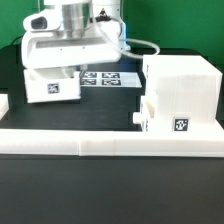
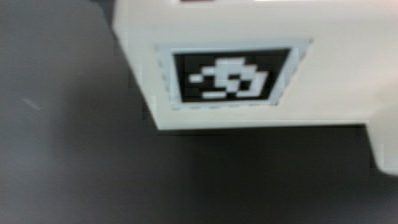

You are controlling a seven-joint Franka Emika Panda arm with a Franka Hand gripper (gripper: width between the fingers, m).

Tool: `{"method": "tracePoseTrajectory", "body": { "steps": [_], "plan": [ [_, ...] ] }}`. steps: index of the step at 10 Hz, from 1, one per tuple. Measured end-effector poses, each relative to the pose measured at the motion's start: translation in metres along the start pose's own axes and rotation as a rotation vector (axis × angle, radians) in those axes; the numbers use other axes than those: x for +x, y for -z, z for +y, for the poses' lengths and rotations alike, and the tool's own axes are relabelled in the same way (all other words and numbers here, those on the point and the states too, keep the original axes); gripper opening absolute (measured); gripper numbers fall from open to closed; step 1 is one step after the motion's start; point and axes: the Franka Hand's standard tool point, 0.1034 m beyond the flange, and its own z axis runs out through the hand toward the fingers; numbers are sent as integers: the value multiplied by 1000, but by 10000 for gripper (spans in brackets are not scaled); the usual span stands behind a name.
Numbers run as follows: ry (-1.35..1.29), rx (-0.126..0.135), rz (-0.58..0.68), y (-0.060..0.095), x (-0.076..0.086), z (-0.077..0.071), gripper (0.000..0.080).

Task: Assemble drawer

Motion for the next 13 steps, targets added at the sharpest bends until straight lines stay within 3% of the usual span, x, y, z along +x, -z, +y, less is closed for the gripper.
{"method": "tracePoseTrajectory", "body": {
  "steps": [3, 4, 7, 9, 11, 13],
  "plan": [
    [76, 50, -43, 24, 44, -8, 42],
    [113, 40, -24, 22, 45, -5, 42],
    [349, 46, -30, 18, 40, -6, 42],
    [640, 29, -32, 16, 55, -6, 42],
    [822, 31, -66, 21, 67, -4, 42],
    [960, 36, -64, 19, 66, -3, 42]
  ]
}}
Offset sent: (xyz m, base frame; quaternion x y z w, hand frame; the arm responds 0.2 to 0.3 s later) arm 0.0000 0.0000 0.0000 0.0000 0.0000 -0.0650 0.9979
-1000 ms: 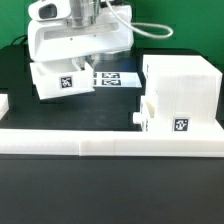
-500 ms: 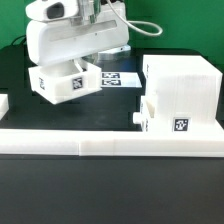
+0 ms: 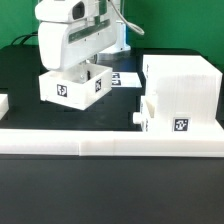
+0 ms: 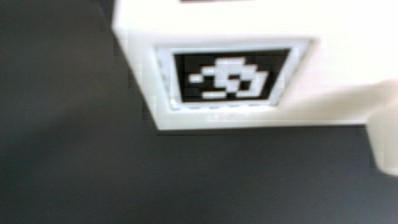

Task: Assemble drawer

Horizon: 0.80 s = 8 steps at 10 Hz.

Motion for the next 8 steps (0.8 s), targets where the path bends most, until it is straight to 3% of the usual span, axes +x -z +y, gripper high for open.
{"method": "tracePoseTrajectory", "body": {
  "steps": [2, 5, 8],
  "plan": [
    [115, 4, -7, -1, 0, 1, 42],
    [276, -3, -2, 1, 20, 20, 42],
    [278, -16, 11, 11, 43, 35, 42]
  ]
}}
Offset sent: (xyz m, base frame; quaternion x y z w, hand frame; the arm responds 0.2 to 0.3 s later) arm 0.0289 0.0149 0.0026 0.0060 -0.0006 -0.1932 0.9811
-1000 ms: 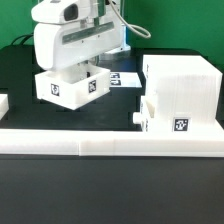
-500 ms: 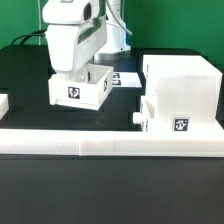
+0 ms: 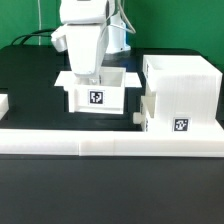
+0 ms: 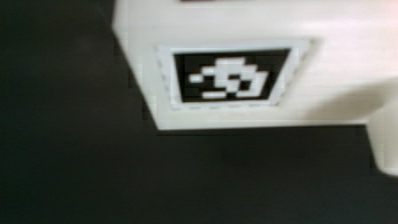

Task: Assemble drawer

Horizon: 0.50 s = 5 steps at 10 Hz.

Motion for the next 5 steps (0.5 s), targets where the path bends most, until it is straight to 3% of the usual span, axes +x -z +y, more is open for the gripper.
{"method": "tracePoseTrajectory", "body": {
  "steps": [2, 3, 5],
  "plan": [
    [-1, -2, 1, -2, -2, -1, 42],
    [1, -26, 3, -3, -1, 0, 42],
    [22, -19, -2, -4, 5, 0, 42]
  ]
}}
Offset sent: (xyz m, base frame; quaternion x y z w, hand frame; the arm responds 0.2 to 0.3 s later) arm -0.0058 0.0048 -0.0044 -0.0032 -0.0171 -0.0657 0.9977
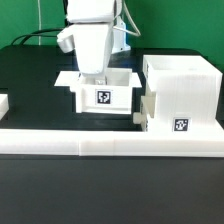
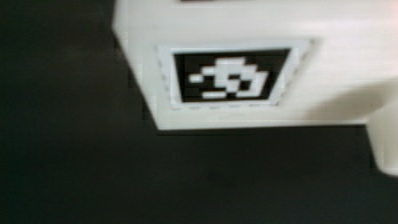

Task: Assemble drawer

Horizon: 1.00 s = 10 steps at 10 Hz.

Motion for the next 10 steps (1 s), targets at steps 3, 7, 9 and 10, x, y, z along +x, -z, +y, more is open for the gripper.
{"method": "tracePoseTrajectory", "body": {
  "steps": [3, 7, 9, 10],
  "plan": [
    [-14, -9, 1, 1, 11, 4, 42],
    [3, 4, 1, -4, 19, 1, 42],
    [20, 9, -1, -6, 24, 3, 42],
    [44, 6, -14, -5, 25, 4, 42]
  ]
}}
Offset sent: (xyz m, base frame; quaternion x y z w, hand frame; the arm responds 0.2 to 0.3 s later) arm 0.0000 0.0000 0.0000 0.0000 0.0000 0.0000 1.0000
